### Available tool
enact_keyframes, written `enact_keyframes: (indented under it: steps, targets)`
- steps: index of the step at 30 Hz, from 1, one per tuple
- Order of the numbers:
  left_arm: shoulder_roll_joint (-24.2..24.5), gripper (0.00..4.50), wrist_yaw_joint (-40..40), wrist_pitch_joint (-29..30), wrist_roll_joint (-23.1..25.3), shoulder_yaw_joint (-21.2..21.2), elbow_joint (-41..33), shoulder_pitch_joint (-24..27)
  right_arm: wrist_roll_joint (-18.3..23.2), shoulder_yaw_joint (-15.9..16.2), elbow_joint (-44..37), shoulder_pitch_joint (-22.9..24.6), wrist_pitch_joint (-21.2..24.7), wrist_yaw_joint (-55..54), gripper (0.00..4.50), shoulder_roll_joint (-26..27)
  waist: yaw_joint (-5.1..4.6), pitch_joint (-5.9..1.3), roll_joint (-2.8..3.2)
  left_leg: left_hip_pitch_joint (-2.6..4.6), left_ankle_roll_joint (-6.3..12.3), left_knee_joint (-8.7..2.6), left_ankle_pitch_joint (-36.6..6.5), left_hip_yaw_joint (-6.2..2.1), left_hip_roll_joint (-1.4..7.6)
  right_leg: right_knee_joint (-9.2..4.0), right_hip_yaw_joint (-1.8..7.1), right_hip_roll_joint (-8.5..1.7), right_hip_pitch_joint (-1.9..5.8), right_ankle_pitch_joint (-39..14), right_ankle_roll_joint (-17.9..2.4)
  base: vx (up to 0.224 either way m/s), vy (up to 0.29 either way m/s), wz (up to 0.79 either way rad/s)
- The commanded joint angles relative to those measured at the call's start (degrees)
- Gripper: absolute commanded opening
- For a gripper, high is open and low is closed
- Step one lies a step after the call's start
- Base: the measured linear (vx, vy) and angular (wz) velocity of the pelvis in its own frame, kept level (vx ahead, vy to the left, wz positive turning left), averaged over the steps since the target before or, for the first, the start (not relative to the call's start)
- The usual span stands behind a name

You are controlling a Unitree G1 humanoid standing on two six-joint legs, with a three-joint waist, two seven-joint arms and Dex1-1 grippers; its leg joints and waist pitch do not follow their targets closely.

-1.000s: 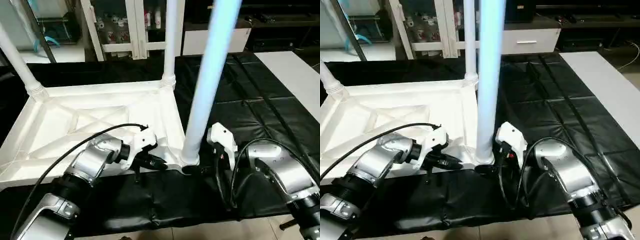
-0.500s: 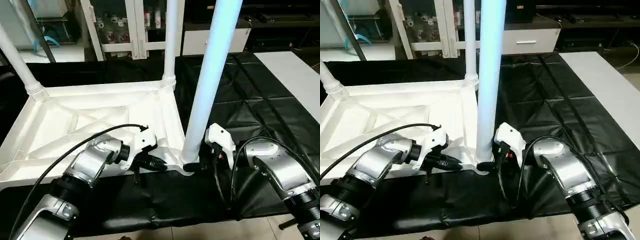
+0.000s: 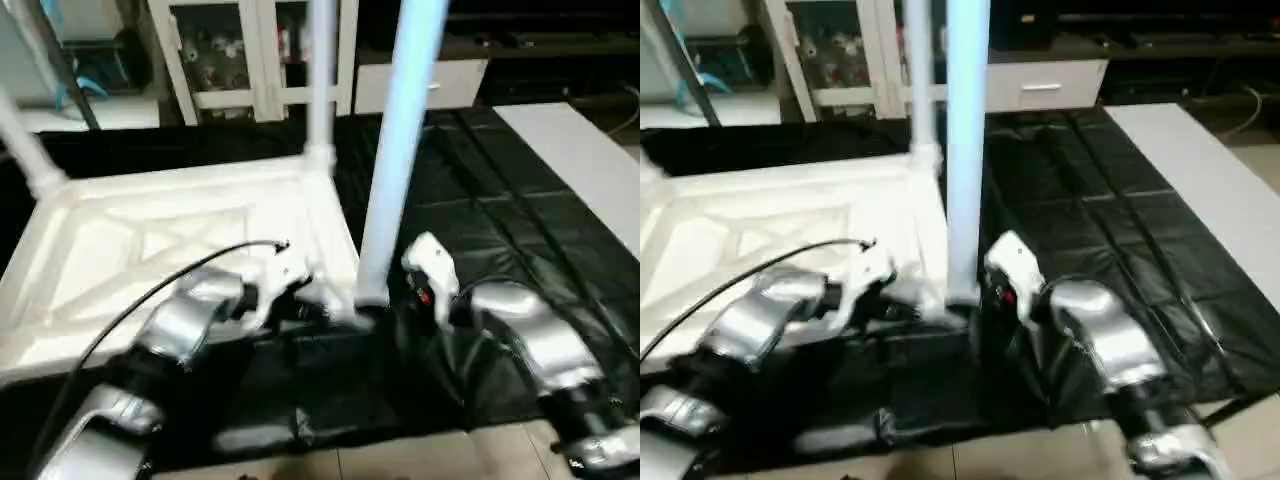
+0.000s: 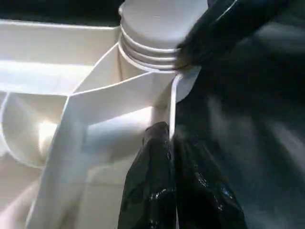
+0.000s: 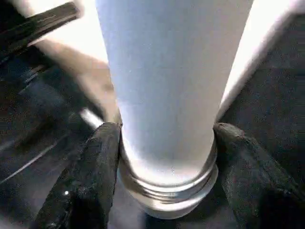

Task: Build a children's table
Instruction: Rotate leg to tighten

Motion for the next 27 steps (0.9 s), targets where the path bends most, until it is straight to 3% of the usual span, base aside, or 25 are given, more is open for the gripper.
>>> enact_keyframes:
  steps: [1, 2, 4, 9, 11, 13, 14, 15, 17, 19, 22, 23, 24, 26, 27]
  targets:
    - [-4.6, 0.00, 9.9, 1.4, 0.3, 1.0, 5.3, -0.7, -0.6, 1.4, 2.9, -1.8, -1.0, -7.1, 2.64, 6.1, -0.25, -2.50, -1.02, 0.57, -0.68, -4.83, -16.3, -1.87, 2.97, -4.68, 1.74, -2.70, 1.58, -16.5, -11.9, 0.000, 0.000, 0.00]
    - [-5.0, 0.00, 10.8, 1.5, 0.3, 1.2, 5.7, -0.9, -0.8, 1.3, 3.4, -2.0, -1.1, -8.0, 2.64, 6.8, -0.45, -2.48, -0.84, 0.70, -0.79, -4.77, -16.5, -1.78, 2.90, -4.64, 1.80, -2.69, 1.23, -16.4, -12.0, 0.000, 0.000, 0.00]
    - [-6.8, 0.00, 15.1, 1.1, 0.3, 2.4, 8.1, -2.3, -1.6, 0.6, 6.7, -3.6, -1.9, -13.2, 2.64, 10.5, -0.81, -2.51, -0.93, 0.58, -0.68, -4.76, -17.1, -1.93, 2.77, -5.00, 1.80, -2.88, 1.31, -18.2, -11.2, 0.000, 0.000, 0.00]
    - [-11.0, 0.00, 26.6, -1.1, 1.4, 5.7, 15.7, -6.7, -3.3, -2.7, 18.2, -10.2, -5.2, -29.7, 2.64, 21.9, -1.73, -2.58, -0.75, 0.56, -0.52, -4.74, -16.9, -1.94, 2.55, -5.11, 1.80, -2.82, 0.99, -17.8, -11.4, 0.000, 0.000, 0.00]
    - [-11.4, 0.00, 27.2, -1.2, 1.4, 6.0, 16.2, -7.0, -4.0, -2.7, 19.1, -10.9, -6.6, -31.1, 2.64, 22.9, -1.63, -2.66, -0.90, 0.52, 0.11, -4.74, -16.2, -1.89, 2.64, -5.06, 1.77, -2.73, 1.14, -16.0, -11.5, 0.000, 0.000, 0.00]
    - [-11.6, 0.00, 27.5, -1.4, 1.3, 6.3, 16.8, -7.4, -4.7, -2.6, 20.1, -11.7, -8.1, -32.0, 2.64, 24.2, -1.34, -3.02, -0.72, 0.35, 1.85, -4.46, -11.7, -1.66, 2.64, -4.43, 1.74, -2.75, 1.54, -8.8, -12.7, 0.000, 0.000, 0.00]
    - [-11.2, 0.00, 26.8, -1.6, 1.3, 6.4, 16.7, -7.4, -5.1, -2.6, 20.4, -12.0, -9.3, -31.5, 2.64, 24.8, -1.38, -3.01, -1.13, 0.23, 2.55, -4.38, -10.9, -1.55, 2.63, -4.37, 1.71, -2.72, 1.57, -7.7, -13.1, 0.000, 0.000, 0.00]
    - [-10.7, 0.00, 26.1, -1.7, 1.3, 6.4, 16.5, -7.2, -4.6, -2.7, 20.0, -11.9, -10.3, -29.8, 2.64, 25.0, -1.14, -3.05, -0.92, 0.16, 4.06, -4.17, -9.2, -1.47, 2.60, -4.23, 1.69, -2.94, 1.78, -6.2, -13.8, 0.000, 0.000, 0.00]
    - [-9.8, 0.00, 24.6, -1.7, 1.4, 6.1, 15.7, -6.6, -2.9, -3.1, 17.4, -10.7, -11.1, -26.1, 3.20, 24.7, -1.07, -3.01, -0.96, 0.11, 4.83, -4.14, -8.7, -1.44, 2.61, -4.22, 1.68, -2.96, 1.87, -6.2, -13.9, 0.000, 0.000, 0.00]
    - [-9.2, 0.00, 23.4, -2.2, 1.5, 6.0, 15.9, -6.3, -2.8, -2.9, 15.5, -9.9, -11.6, -24.3, 3.36, 23.7, -1.00, -2.85, -0.94, -0.03, 5.30, -4.24, -9.6, -1.48, 2.69, -4.38, 1.65, -2.94, 1.91, -7.9, -13.5, 0.000, 0.000, 0.00]
    - [-8.6, 0.00, 22.4, -3.0, 1.4, 5.9, 16.1, -6.0, -3.8, -2.0, 14.0, -9.2, -11.9, -23.5, 3.63, 21.9, -1.51, -2.74, -0.87, -0.44, 4.52, -4.64, -10.9, -1.87, 2.79, -4.45, 1.44, -2.84, 2.18, -10.6, -12.5, 0.000, 0.000, 0.00]
    - [-8.2, 0.00, 20.8, -3.2, 0.8, 6.0, 15.4, -5.5, -3.8, -1.4, 12.2, -8.5, -10.7, -22.2, 3.70, 20.4, -1.63, -2.62, -0.68, -0.33, 3.81, -4.81, -12.1, -1.93, 2.80, -4.68, 1.38, -2.76, 2.02, -12.7, -11.9, 0.000, 0.000, 0.00]
    - [-8.1, 0.00, 20.4, -3.2, 0.8, 5.9, 15.2, -5.4, -3.7, -1.4, 12.0, -8.3, -10.5, -21.9, 3.76, 20.1, -1.77, -2.70, -0.86, -0.02, 3.21, -4.77, -12.9, -1.87, 2.91, -4.76, 1.58, -2.77, 1.77, -13.3, -11.8, 0.000, 0.000, 0.00]
    - [-6.0, 0.00, 13.4, -3.8, -0.2, 4.7, 11.8, -3.4, -2.9, -0.7, 6.4, -5.9, -6.9, -16.0, 4.07, 14.9, -1.49, -2.90, -0.59, 0.09, 3.46, -4.53, -11.4, -1.83, 2.92, -4.58, 1.73, -2.73, 2.01, -10.1, -12.5, 0.000, 0.000, 0.00]
    - [-4.9, 0.00, 10.9, -2.8, -0.4, 4.1, 10.5, -2.7, -2.3, -0.7, 4.1, -4.9, -5.0, -13.3, 4.14, 12.3, -1.16, -3.10, -0.71, 0.12, 4.62, -4.24, -8.5, -1.65, 3.01, -3.99, 1.77, -2.61, 2.08, -4.4, -13.6, 0.000, 0.000, 0.00]
